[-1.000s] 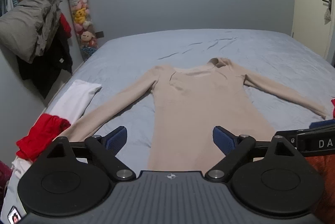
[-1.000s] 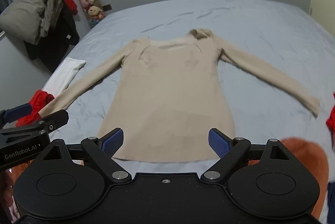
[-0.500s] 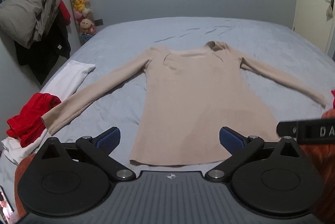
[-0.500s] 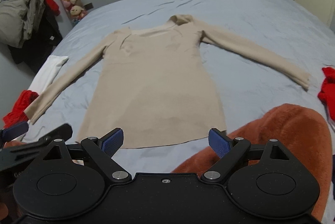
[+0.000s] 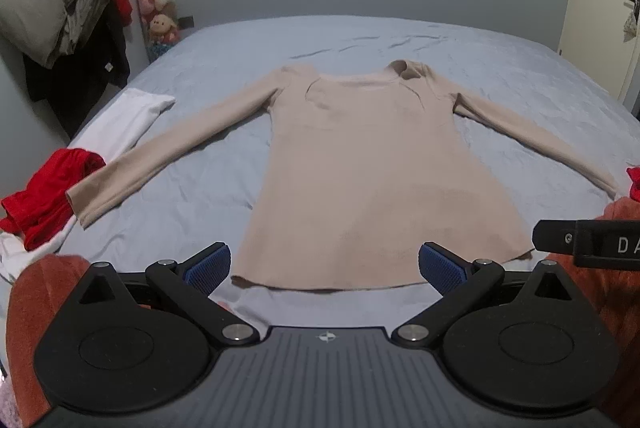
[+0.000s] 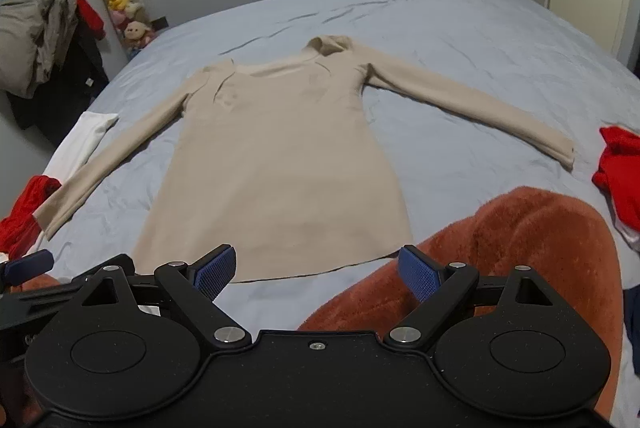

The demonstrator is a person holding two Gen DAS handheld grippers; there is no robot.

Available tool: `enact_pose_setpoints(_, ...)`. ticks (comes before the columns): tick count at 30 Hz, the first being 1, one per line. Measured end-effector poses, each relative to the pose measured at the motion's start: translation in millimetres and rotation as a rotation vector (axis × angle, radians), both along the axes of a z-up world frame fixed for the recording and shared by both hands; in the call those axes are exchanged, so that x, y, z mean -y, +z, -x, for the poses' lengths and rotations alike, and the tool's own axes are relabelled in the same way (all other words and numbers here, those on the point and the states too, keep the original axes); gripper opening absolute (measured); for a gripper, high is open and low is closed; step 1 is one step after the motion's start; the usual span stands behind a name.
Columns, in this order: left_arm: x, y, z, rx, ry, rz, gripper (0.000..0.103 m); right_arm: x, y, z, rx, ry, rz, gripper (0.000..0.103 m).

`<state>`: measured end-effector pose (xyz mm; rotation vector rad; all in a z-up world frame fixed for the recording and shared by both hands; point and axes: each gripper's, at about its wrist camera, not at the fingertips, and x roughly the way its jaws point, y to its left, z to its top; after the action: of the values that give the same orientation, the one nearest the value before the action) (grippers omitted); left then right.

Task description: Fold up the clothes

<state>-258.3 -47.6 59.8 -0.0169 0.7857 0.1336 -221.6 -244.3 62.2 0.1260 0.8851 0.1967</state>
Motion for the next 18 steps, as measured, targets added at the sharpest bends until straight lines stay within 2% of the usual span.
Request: enact_pose_setpoints(18, 16.0, -3.3, 2.3, 0.013, -0.013, -0.008, 0.101, -2.2, 2.1, 8.8, 0.028, -0.005, -0.010, 0.087)
